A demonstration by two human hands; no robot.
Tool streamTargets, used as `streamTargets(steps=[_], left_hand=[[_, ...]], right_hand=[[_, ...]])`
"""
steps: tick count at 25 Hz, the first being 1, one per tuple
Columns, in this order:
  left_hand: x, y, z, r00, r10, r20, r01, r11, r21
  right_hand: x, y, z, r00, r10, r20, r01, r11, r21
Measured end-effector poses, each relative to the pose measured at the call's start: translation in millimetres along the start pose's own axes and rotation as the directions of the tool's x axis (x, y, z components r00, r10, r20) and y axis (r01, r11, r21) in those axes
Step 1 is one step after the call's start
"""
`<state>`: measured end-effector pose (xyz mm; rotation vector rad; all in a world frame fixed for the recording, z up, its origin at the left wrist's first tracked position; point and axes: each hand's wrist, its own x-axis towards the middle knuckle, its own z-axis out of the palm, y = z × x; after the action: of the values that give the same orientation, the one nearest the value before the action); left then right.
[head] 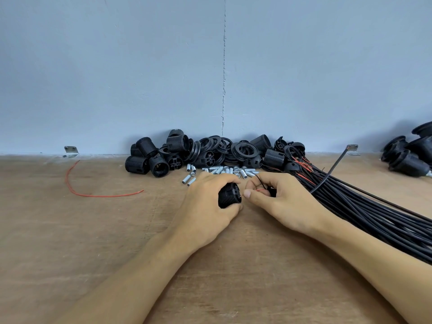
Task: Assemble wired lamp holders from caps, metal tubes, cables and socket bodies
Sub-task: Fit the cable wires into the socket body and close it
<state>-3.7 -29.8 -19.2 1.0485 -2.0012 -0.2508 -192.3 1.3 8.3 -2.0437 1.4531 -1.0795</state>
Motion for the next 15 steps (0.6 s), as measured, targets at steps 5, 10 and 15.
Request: streamTargets(steps=[5,10,15], left_hand=[[-0.4,-1.4,-0.6,1.0,-0.018,0.012,0.018,1.0,-0.023],[-0.6,-2.3,0.1,1.0,-0.023,-0.018,0.021,0.998,-0.064],[-1.4,0.2,0.5,1.0,-0.012,-0.028,0.01,0.995,-0.099]], right_hand=[[-2.8,-2.8,4.6,0.996,-0.073,-0.058,0.067,0.993,-0.102],[-5.1,-7.4,5.8,0.982,-0.177,-0.066,0.157,0.959,-0.238],[-6.3,-9.2,5.7,0.982,-0.18,-0.059,0.161,0.957,-0.243]])
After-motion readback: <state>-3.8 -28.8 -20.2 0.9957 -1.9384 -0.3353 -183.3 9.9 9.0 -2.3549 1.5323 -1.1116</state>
